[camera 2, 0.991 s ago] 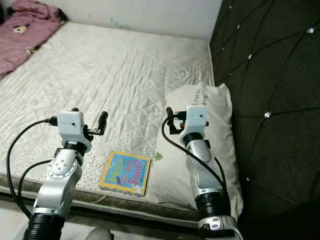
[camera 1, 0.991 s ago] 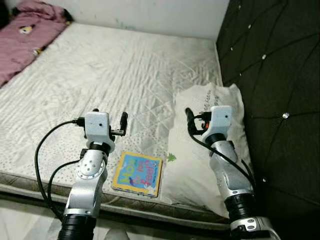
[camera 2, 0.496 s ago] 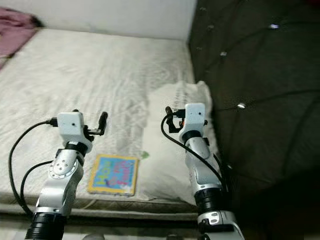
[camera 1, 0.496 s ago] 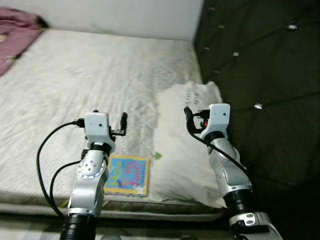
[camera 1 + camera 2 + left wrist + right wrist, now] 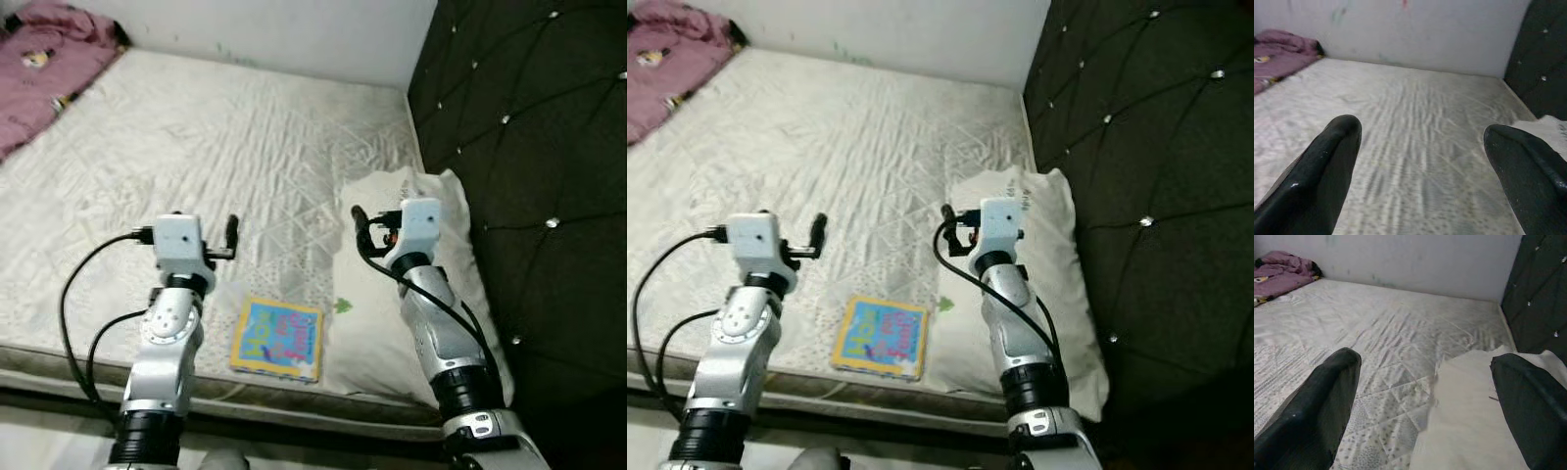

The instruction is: Clean up the room

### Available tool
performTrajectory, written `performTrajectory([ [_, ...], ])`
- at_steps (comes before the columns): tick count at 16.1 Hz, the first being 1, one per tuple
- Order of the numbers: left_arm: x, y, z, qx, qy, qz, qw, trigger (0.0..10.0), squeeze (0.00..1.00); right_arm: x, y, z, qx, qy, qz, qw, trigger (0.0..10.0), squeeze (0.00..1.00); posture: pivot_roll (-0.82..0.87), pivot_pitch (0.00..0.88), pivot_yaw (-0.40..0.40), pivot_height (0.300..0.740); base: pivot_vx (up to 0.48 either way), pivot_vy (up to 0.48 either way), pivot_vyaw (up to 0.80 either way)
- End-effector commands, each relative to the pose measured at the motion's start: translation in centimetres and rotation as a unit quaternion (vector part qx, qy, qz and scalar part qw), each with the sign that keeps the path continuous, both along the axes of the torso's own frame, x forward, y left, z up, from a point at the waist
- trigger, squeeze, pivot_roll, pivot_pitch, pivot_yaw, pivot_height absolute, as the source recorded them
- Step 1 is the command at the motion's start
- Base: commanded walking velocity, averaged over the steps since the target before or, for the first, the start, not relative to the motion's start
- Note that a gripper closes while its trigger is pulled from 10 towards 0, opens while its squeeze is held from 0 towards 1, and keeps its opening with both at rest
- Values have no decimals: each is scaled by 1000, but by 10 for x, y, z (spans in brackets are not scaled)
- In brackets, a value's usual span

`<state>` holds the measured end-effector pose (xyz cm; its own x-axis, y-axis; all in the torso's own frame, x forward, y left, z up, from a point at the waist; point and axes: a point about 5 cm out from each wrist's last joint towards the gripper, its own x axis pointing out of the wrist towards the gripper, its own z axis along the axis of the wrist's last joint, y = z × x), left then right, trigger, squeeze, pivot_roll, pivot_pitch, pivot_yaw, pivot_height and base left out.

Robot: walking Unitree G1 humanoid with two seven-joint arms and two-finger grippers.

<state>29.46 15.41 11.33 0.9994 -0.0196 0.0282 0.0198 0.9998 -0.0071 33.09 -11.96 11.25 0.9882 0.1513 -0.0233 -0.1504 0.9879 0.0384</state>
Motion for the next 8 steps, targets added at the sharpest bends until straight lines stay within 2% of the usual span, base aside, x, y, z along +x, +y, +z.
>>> performTrajectory([
  [1,2,-7,0,-3,3,-9,1000,10000,0,1,-7,-1,-5,4,-12,1000,10000,0,102,0,-51,740,0,480,0],
  [8,4,-7,1,-5,0,-11,1000,10000,0,3,-6,-1,-10,4,-10,1000,10000,0,100,0,-50,740,0,480,0],
])
